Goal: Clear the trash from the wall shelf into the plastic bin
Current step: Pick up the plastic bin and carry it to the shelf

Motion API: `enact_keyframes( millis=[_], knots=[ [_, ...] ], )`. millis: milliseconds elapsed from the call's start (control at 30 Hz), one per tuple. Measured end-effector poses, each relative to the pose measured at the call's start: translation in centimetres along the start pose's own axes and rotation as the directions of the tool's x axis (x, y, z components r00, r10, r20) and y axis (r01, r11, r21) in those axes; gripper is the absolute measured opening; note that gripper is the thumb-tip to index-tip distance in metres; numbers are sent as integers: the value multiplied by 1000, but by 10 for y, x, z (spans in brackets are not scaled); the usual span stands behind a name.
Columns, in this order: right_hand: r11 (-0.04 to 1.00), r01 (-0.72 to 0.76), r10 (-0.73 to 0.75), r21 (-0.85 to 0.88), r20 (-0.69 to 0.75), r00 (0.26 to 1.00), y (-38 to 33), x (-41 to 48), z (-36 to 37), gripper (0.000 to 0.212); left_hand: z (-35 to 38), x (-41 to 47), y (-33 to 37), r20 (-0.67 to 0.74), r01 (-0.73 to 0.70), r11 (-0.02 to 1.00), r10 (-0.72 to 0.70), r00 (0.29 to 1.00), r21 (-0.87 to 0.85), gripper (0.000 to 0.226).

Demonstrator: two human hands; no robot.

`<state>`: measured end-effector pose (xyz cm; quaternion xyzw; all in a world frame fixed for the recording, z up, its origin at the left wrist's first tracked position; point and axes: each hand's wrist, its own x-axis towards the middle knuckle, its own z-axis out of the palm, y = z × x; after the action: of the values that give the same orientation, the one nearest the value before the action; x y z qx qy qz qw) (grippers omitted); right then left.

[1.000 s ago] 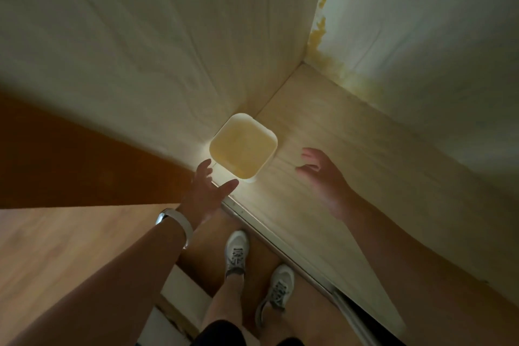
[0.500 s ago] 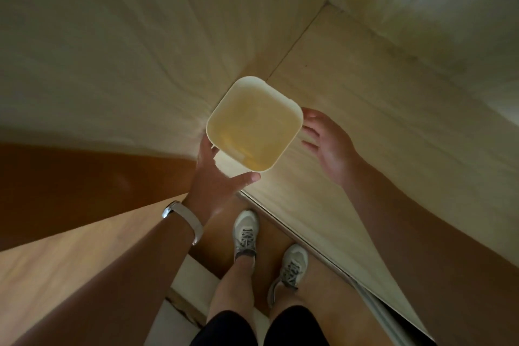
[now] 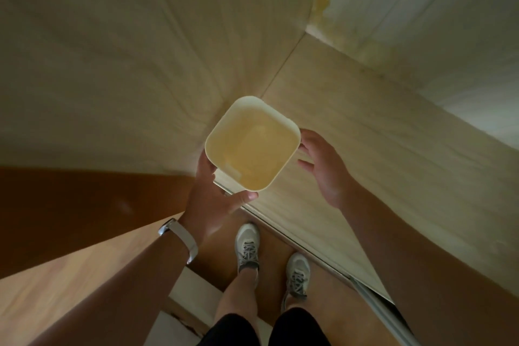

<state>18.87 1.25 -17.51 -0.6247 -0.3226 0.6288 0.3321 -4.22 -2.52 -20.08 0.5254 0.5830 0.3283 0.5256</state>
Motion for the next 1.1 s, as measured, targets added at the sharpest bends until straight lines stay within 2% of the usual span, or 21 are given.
enact_keyframes(
  millis=[67,200,300,500,667,800,933,1100],
  knots=[
    [998,58,-60,-39,-39,997,-8,-18,-5,21,0,-10,18,16,-15,1000,15,1000,-1,109],
    [982,166,-171,-91,-52,984,-26,-62,-16,55,1,-35,60,38,-47,999,46,998,26,105],
    [972,206,-210,-110,-24,977,-46,-96,-24,63,2,-60,91,20,-69,995,68,997,67,108],
    [919,332,-314,-212,116,942,-81,-164,-41,53,7,-128,140,-83,-114,990,120,989,79,110],
    [853,450,-391,-264,248,886,-93,-199,-37,47,12,-185,168,-184,-217,969,236,954,119,107],
    [835,499,-409,-233,344,845,-96,-216,-10,33,4,-230,172,-330,-194,975,221,918,113,104],
    [811,534,-382,-238,476,792,-91,-236,42,32,-22,-283,153,-490,-88,993,118,864,84,117],
    [789,573,-332,-221,632,700,-87,-260,117,23,-79,-337,136,-610,-1,997,47,791,75,107]
  ],
)
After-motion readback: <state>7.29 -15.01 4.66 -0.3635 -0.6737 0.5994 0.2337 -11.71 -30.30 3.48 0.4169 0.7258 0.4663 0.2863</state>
